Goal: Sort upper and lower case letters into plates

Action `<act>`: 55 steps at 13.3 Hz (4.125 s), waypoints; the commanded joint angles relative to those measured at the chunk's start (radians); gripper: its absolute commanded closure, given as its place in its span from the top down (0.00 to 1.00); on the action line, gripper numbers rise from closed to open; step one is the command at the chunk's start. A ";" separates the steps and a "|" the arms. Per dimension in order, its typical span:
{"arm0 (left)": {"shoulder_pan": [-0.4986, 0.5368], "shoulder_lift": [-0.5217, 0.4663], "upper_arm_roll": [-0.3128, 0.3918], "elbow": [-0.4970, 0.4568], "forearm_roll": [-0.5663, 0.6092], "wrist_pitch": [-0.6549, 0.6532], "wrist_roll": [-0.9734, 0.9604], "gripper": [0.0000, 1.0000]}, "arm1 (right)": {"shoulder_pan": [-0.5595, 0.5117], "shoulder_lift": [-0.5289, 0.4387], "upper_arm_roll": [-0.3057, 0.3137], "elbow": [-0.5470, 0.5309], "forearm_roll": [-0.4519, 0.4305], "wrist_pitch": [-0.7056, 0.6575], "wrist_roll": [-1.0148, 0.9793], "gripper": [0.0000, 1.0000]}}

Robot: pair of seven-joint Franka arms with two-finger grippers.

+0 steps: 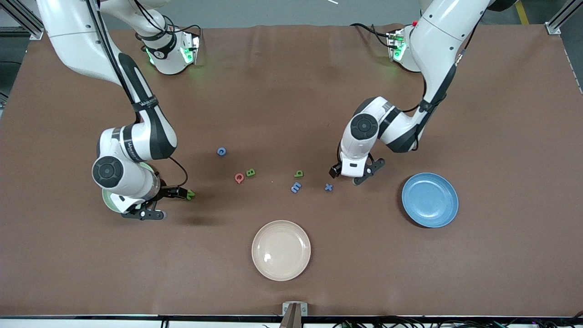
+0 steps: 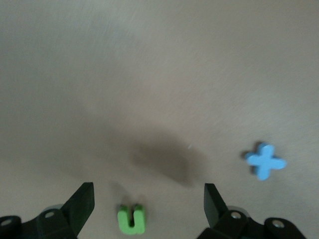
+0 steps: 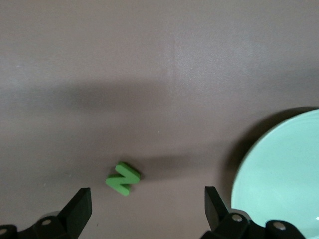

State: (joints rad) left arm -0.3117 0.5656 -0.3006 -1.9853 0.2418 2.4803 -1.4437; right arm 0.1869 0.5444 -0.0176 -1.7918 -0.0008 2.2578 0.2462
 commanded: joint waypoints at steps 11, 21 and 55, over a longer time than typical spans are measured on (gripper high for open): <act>-0.009 -0.052 -0.003 -0.104 0.019 0.094 -0.225 0.00 | 0.060 0.034 0.002 -0.141 0.002 0.215 0.151 0.81; 0.279 -0.092 0.005 0.066 0.048 -0.006 0.138 0.00 | 0.059 0.037 0.002 -0.139 0.002 0.247 0.151 0.32; 0.083 0.229 -0.080 0.418 0.033 -0.098 -0.456 0.97 | -0.331 -0.213 -0.001 -0.371 -0.001 0.202 -0.515 1.00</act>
State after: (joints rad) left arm -0.2147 0.7729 -0.3891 -1.5926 0.2707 2.4022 -1.8222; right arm -0.1847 0.4249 -0.0203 -2.1418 -0.0010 2.5412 -0.3453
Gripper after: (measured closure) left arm 0.026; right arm 0.132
